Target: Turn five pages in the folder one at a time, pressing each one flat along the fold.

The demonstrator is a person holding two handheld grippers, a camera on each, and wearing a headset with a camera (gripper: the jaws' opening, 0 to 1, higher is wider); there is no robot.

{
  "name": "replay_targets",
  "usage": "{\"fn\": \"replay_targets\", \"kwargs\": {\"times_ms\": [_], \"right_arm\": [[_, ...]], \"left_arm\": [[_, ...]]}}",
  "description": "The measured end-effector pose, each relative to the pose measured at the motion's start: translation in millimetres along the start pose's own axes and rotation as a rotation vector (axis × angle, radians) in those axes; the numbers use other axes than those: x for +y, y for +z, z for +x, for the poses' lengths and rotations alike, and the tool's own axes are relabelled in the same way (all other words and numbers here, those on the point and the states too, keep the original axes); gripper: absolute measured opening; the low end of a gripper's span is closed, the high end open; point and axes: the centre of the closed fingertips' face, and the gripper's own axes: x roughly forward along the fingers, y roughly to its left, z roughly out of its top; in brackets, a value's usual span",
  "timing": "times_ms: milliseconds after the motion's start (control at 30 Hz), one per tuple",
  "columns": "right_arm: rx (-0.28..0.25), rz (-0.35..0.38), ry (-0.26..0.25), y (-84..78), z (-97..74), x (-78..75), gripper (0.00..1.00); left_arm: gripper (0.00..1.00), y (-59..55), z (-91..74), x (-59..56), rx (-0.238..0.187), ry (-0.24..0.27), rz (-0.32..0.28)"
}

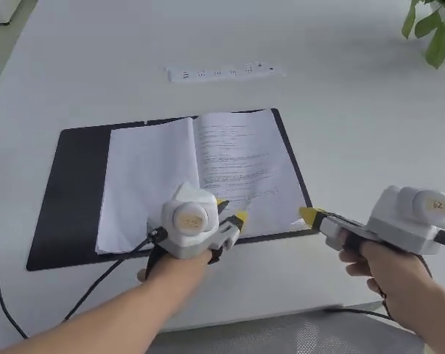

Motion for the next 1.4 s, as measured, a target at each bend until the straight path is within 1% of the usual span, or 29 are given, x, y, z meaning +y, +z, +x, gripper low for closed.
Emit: {"fn": "replay_targets", "kwargs": {"times_ms": [33, 167, 200, 233, 267, 333, 367, 400, 467, 500, 600, 633, 667, 700, 767, 800, 833, 933, 967, 1000, 1067, 1100, 1133, 1200, 1267, 1300, 1400], "right_arm": [[-0.010, -0.004, 0.010, 3.3, -1.4, 5.2, 0.00], [-0.030, -0.032, 0.049, 11.2, -2.9, 24.5, 0.00], [-0.032, -0.036, 0.055, 12.3, -3.0, 28.1, 0.00], [-0.032, -0.039, 0.056, 12.7, -3.1, 31.0, 0.00], [-0.041, -0.044, 0.065, 14.6, -2.7, 36.1, 0.00], [-0.048, -0.038, 0.076, 16.6, -2.5, 42.6, 0.00], [-0.053, -0.041, 0.085, 17.8, -2.6, 48.1, 0.00], [-0.063, -0.043, 0.101, 20.2, -2.2, 53.9, 0.00], [-0.070, -0.049, 0.116, 22.6, -2.5, 62.8, 0.00], [-0.076, -0.064, 0.133, 25.0, -2.7, 70.7, 0.00], [-0.089, -0.089, 0.167, 29.0, -2.5, 90.0, 0.00], [-0.100, -0.110, 0.192, 31.2, -2.0, 99.9, 0.00], [-0.100, -0.113, 0.196, 31.4, -1.6, 102.2, 0.00], [-0.098, -0.122, 0.212, 31.5, 0.3, 113.3, 0.00], [-0.106, -0.143, 0.246, 32.2, 1.8, 127.7, 0.00], [-0.103, -0.152, 0.264, 31.7, 4.0, 137.3, 0.00], [-0.105, -0.166, 0.292, 31.2, 5.3, 144.5, 0.00], [-0.092, -0.206, 0.341, 26.1, 12.8, 163.7, 0.00], [-0.088, -0.206, 0.355, 24.2, 15.4, 170.3, 0.00], [-0.076, -0.200, 0.382, 20.3, 19.5, 181.6, 0.00], [-0.059, -0.219, 0.399, 14.2, 26.2, 191.5, 0.00], [-0.045, -0.220, 0.414, 9.1, 31.7, 199.5, 0.00], [-0.034, -0.225, 0.429, 4.3, 37.2, 207.3, 0.00], [-0.014, -0.233, 0.441, -0.6, 46.6, 212.3, 0.00], [0.008, -0.238, 0.457, -9.0, 56.8, 222.1, 0.00], [0.019, -0.243, 0.458, -13.5, 63.3, 226.2, 0.00], [0.046, -0.244, 0.464, -23.9, 77.7, 234.5, 0.00]], "left_arm": [[0.23, 3.0, -5.8, 4.4, -0.013, 0.000, 0.004], [0.24, 8.1, -27.0, 17.3, -0.028, 0.009, 0.011], [0.24, 8.2, -30.9, 19.4, -0.029, 0.011, 0.011], [0.24, 8.0, -37.4, 23.9, -0.031, 0.018, 0.011], [0.25, 8.0, -41.8, 26.6, -0.036, 0.024, 0.011], [0.24, 6.4, -52.4, 33.0, -0.037, 0.032, 0.014], [0.25, 5.7, -55.7, 35.0, -0.038, 0.034, 0.013], [0.25, 4.8, -62.2, 38.4, -0.040, 0.041, 0.013], [0.25, 4.4, -72.8, 44.0, -0.049, 0.050, 0.005], [0.25, 4.1, -74.7, 45.2, -0.050, 0.052, 0.005], [0.26, 3.4, -91.4, 53.3, -0.064, 0.068, -0.006], [0.26, 3.1, -95.4, 55.7, -0.066, 0.074, -0.010], [0.26, 2.9, -99.3, 57.6, -0.070, 0.076, -0.019], [0.27, 2.4, -104.9, 60.3, -0.075, 0.080, -0.027], [0.28, 0.8, -114.9, 64.9, -0.077, 0.090, -0.037], [0.28, -0.8, -120.7, 68.1, -0.080, 0.096, -0.046], [0.28, -1.6, -124.4, 70.1, -0.084, 0.097, -0.050], [0.28, -4.4, -138.6, 78.1, -0.085, 0.115, -0.060], [0.28, -5.2, -144.3, 81.3, -0.087, 0.122, -0.065], [0.28, -5.7, -148.1, 83.8, -0.088, 0.128, -0.065], [0.28, -5.8, -155.5, 88.9, -0.093, 0.139, -0.077], [0.27, -6.0, -163.1, 93.4, -0.098, 0.149, -0.086], [0.27, -6.2, -166.6, 95.4, -0.100, 0.155, -0.087], [0.27, -7.4, -173.3, 98.8, -0.099, 0.161, -0.092], [0.27, -8.6, -180.6, 104.0, -0.100, 0.175, -0.100], [0.26, -8.0, -183.4, 106.3, -0.104, 0.179, -0.113], [0.26, -5.1, -188.4, 108.9, -0.112, 0.183, -0.112]]}}
